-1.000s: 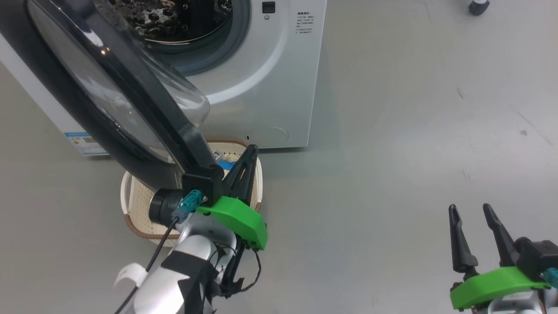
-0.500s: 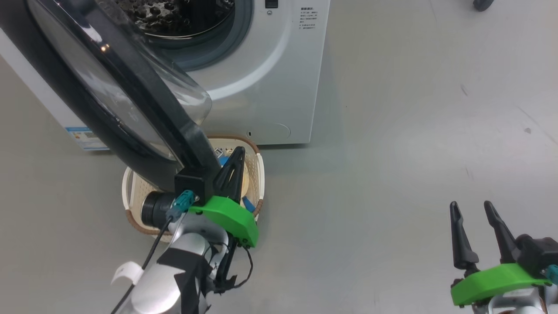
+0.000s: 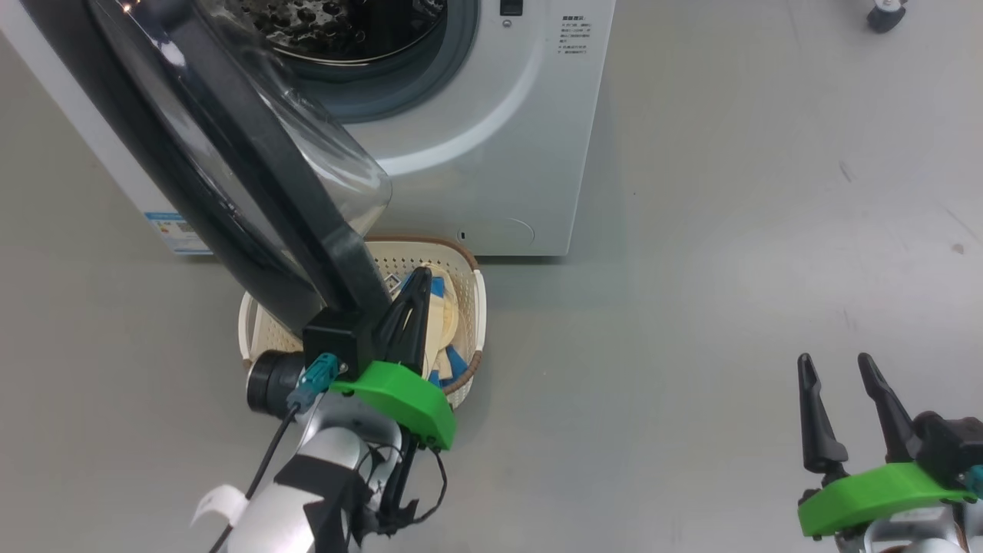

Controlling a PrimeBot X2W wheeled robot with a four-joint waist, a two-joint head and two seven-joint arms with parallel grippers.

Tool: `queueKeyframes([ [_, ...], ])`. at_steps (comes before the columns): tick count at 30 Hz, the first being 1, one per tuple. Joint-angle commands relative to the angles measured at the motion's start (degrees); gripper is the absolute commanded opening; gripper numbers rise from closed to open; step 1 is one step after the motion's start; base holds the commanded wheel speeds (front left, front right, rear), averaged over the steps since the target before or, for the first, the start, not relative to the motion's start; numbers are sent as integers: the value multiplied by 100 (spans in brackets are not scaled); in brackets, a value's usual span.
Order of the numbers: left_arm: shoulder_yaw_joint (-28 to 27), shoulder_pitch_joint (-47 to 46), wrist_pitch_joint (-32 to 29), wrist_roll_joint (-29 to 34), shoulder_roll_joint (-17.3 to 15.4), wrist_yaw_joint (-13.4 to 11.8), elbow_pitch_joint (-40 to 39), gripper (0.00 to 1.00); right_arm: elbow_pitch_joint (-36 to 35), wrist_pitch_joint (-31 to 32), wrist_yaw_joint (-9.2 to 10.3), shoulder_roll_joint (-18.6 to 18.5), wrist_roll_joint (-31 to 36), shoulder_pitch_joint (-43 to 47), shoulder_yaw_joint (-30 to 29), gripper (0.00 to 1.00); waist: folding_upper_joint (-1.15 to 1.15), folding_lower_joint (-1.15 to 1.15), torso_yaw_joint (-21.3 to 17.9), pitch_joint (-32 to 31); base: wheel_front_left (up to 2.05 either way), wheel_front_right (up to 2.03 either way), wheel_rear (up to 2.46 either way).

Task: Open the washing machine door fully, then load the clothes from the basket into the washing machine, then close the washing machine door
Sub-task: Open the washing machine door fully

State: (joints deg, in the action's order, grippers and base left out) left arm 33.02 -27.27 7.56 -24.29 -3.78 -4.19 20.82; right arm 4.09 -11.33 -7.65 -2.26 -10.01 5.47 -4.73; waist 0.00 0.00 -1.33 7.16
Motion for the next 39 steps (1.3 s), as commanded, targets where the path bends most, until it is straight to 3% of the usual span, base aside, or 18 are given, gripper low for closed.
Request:
queueKeyframes([
  [1, -306, -78, 26, 15, -239, -136, -231, 0, -159, -29, 16, -62, -8, -194, 93, 100, 0, 0, 31, -19, 0, 0, 0],
  [19, -358, 753, -93, 103, -610, -713, -1242, 0, -288, 92, 16, -62, 77, -46, -7, 100, 0, 0, 698, -177, 0, 0, 0],
  [39, -639, 1143, 4, 61, -858, -1148, -1545, 0, -496, 194, 16, -62, 171, -106, -114, 100, 0, 0, 1577, -7, 0, 0, 0],
])
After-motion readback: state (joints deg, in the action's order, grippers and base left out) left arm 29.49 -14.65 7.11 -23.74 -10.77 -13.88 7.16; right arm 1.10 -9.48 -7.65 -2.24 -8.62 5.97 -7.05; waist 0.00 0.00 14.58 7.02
